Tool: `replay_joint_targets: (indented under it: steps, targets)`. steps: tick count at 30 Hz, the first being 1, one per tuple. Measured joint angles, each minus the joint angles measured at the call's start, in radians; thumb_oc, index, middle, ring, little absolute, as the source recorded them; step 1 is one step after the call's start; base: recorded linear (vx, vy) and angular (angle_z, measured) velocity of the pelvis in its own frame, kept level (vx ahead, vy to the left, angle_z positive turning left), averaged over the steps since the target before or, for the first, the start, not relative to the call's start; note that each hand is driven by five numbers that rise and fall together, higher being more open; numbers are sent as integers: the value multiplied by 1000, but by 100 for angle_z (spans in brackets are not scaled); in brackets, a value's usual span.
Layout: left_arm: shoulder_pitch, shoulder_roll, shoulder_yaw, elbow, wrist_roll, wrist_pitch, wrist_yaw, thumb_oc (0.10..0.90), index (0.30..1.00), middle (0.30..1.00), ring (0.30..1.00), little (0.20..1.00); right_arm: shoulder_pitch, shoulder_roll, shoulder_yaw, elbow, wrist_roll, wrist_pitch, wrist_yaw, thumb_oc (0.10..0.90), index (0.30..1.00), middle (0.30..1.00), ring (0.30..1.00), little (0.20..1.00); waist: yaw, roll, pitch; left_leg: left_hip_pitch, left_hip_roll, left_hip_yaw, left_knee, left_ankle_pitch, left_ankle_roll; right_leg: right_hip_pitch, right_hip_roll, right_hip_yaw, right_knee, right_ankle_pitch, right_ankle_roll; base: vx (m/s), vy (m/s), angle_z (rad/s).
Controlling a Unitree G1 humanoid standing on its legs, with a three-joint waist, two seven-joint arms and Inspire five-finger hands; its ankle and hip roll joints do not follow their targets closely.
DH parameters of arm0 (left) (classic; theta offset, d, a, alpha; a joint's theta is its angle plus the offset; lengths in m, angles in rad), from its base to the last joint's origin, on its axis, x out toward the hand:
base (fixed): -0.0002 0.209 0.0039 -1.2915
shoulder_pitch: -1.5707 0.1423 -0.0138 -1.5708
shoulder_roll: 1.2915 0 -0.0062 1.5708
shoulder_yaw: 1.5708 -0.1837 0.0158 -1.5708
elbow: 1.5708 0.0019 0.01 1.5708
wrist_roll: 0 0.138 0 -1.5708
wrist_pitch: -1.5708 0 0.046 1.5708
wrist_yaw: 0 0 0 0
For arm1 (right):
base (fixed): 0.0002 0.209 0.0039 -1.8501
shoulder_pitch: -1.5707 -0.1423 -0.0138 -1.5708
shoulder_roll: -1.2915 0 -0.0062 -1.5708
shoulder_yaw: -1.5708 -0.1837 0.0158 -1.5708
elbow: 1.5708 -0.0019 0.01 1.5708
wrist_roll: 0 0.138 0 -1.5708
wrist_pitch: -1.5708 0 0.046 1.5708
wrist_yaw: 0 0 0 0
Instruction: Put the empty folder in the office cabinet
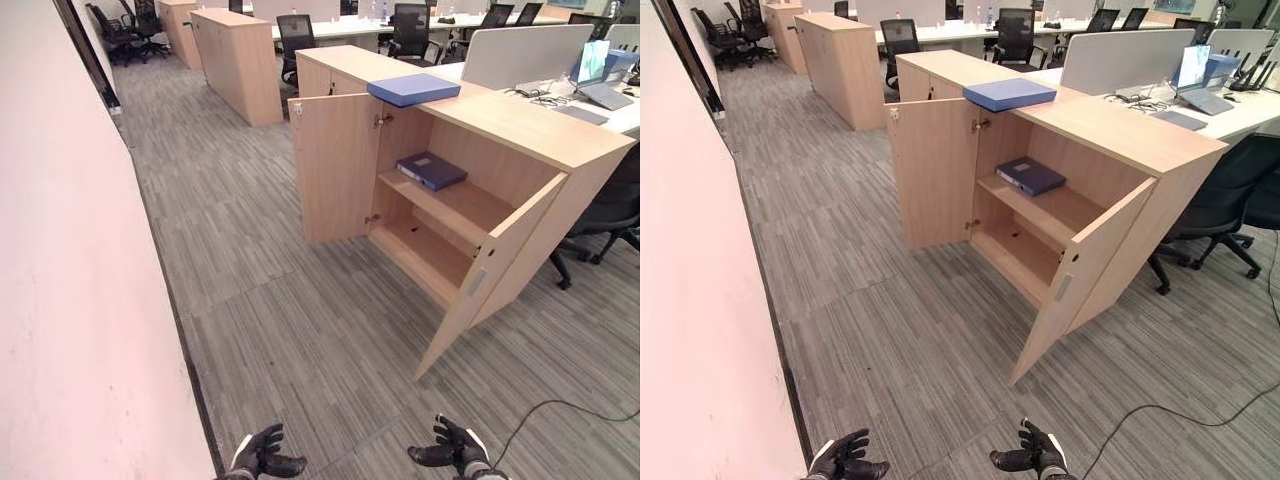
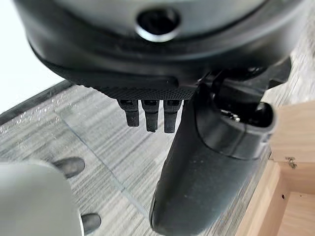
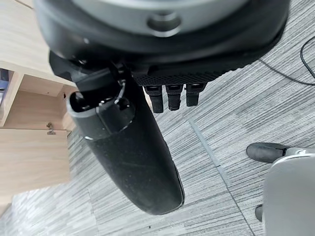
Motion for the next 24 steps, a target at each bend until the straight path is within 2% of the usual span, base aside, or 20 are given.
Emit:
replay_joint_targets:
  steps: [24]
  targets:
    - [20, 1, -1, -45, -3, -1, -3, 800, 900, 900, 900, 900, 2, 1, 0, 13, 1, 0, 1, 800, 900, 900, 900, 900, -2, -4, 2, -5, 0, -13, 0, 0, -1, -1, 1, -4, 0, -1, -4, 4, -11, 1]
